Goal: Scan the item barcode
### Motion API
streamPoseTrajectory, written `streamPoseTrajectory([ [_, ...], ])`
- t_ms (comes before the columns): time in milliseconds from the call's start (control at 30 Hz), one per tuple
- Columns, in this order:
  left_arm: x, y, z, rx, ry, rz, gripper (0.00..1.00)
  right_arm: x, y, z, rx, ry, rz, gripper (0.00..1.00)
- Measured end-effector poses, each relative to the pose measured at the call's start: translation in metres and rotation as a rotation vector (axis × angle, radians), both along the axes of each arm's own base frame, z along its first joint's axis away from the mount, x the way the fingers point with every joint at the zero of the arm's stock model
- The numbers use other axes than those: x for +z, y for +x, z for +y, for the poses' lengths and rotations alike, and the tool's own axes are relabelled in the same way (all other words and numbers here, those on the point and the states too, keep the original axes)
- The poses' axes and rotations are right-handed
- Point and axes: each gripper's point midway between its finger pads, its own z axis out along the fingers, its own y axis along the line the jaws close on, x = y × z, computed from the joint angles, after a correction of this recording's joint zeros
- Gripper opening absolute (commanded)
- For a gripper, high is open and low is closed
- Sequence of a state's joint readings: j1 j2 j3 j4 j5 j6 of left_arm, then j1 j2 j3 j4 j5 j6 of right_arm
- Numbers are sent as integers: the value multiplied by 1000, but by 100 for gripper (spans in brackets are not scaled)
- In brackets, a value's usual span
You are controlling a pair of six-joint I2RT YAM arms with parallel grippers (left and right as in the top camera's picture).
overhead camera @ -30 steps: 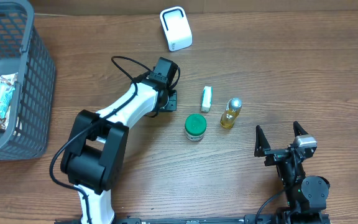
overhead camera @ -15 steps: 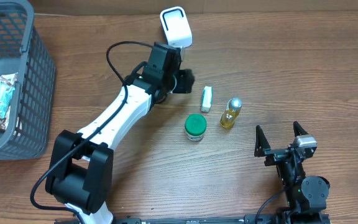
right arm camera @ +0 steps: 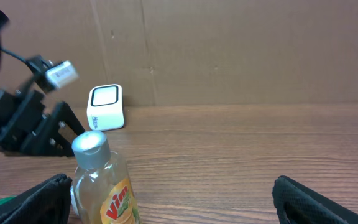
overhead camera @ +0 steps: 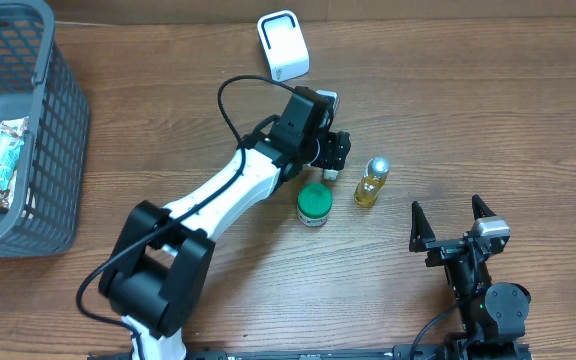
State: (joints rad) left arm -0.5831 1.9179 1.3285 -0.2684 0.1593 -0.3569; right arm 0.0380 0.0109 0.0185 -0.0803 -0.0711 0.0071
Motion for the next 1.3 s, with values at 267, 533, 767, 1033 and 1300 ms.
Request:
streamPoseTrajectory([
  [267, -32, 3, 6, 11, 72, 21, 71, 0, 0, 0, 0, 0, 0, 100],
  [533, -34, 3, 10, 23, 91, 21, 70, 0, 0, 0, 0, 0, 0, 100],
  [767, -39, 1, 12, 23, 104, 37, 51, 0, 0, 0, 0, 1, 1, 100],
  [1033, -51, 2, 35, 74, 193, 57, 41, 0, 0, 0, 0, 1, 0, 100],
  [1300, -64, 6, 91, 179, 275, 147, 45, 0, 0, 0, 0, 0, 0, 100],
])
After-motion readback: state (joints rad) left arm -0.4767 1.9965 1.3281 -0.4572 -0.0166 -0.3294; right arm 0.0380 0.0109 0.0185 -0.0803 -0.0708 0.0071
